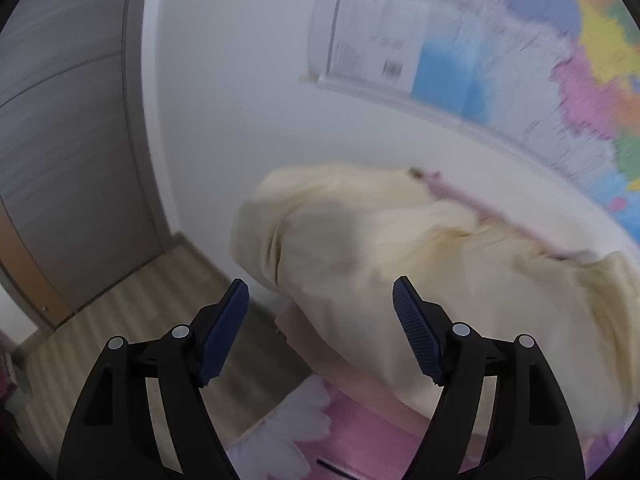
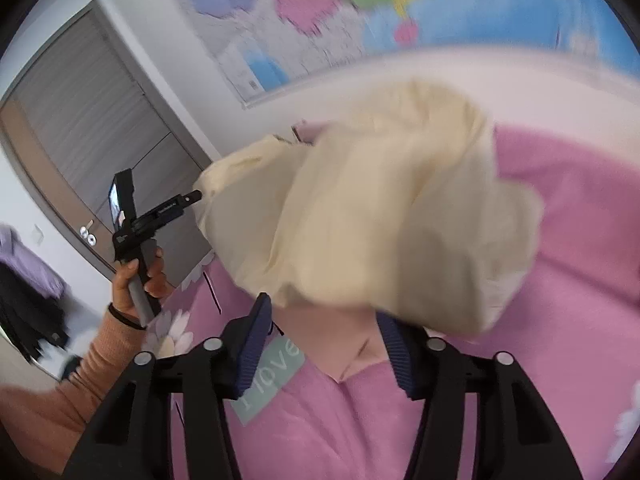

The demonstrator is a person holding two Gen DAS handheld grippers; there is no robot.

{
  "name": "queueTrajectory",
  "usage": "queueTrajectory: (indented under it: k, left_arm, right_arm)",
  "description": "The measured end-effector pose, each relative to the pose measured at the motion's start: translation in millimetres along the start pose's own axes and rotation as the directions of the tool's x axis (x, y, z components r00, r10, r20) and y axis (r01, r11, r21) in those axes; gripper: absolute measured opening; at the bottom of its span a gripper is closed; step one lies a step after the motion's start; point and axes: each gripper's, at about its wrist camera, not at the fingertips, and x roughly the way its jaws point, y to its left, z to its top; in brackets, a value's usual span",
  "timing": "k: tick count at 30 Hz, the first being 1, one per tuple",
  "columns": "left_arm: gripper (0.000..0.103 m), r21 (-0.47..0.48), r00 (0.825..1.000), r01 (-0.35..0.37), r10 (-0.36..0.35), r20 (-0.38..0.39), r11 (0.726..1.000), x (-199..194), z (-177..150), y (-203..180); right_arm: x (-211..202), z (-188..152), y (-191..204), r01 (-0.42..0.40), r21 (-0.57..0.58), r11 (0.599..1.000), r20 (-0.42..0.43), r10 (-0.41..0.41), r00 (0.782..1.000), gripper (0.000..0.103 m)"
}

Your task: Fold large clothes

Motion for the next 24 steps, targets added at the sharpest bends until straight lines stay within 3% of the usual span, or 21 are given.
queueTrajectory:
  k: [3, 6, 8, 12, 13, 17, 21, 23, 24]
  left_arm:
    - [0.077, 0.067, 0.999, 0.046, -0.047, 0.024, 0.997, -17.7, 1.9, -17.7]
    - [0.077, 0.128, 0.993, 0.116, -0.114, -0.02, 0.985, -11.0, 4.3, -44.3]
    - [0.077, 0.157, 0.993, 0.119, -0.113, -0.044, 0.98, -0.1, 2.6, -60.6]
    - [0.075, 0.14, 0.981, 0.145, -0.124, -0.148, 0.979, 33.3, -7.3, -75.2]
    - [0.077, 0.141, 0.982, 0.135, -0.113, -0.153, 0.981, 38.2, -10.9, -76.1]
    - [0.078, 0.143, 0.983, 0.118, -0.096, -0.155, 0.983, 50.0, -13.1, -75.6]
    - [0.079, 0.157, 0.986, 0.103, -0.08, -0.149, 0.982, 49.8, -10.1, -77.9]
    - [0.085, 0.172, 0.988, 0.076, -0.051, -0.146, 0.982, 52.1, -7.7, -82.0]
    - [0.085, 0.172, 0.988, 0.071, -0.045, -0.147, 0.983, 54.2, -5.1, -83.6]
  right_arm:
    - [-22.5, 11.8, 0.8, 0.055, -0.042, 0.998, 0.088, -0.051, 0.995, 0.042]
    - [-20.7, 33.8, -10.2, 0.067, -0.005, 0.998, 0.132, -0.066, 0.989, 0.037]
    - [-11.7, 38.9, -15.7, 0.131, -0.015, 0.991, 0.137, -0.127, 0.982, 0.034]
    - [19.6, 30.0, -32.7, 0.127, 0.068, 0.99, -0.022, -0.126, 0.992, 0.04]
    - [23.4, 20.1, -33.8, 0.113, 0.055, 0.992, -0.061, -0.11, 0.992, 0.048]
    - [25.3, -9.4, -32.8, 0.106, 0.017, 0.994, -0.188, -0.101, 0.977, 0.048]
    - [-14.8, 6.5, -2.4, 0.018, -0.09, 0.996, -0.089, -0.026, 0.996, 0.048]
    - [-27.9, 29.9, 16.5, 0.058, -0.157, 0.986, 0.027, -0.055, 0.998, 0.061]
    - [-26.2, 39.2, 21.6, 0.088, -0.173, 0.981, 0.059, -0.079, 0.995, 0.073]
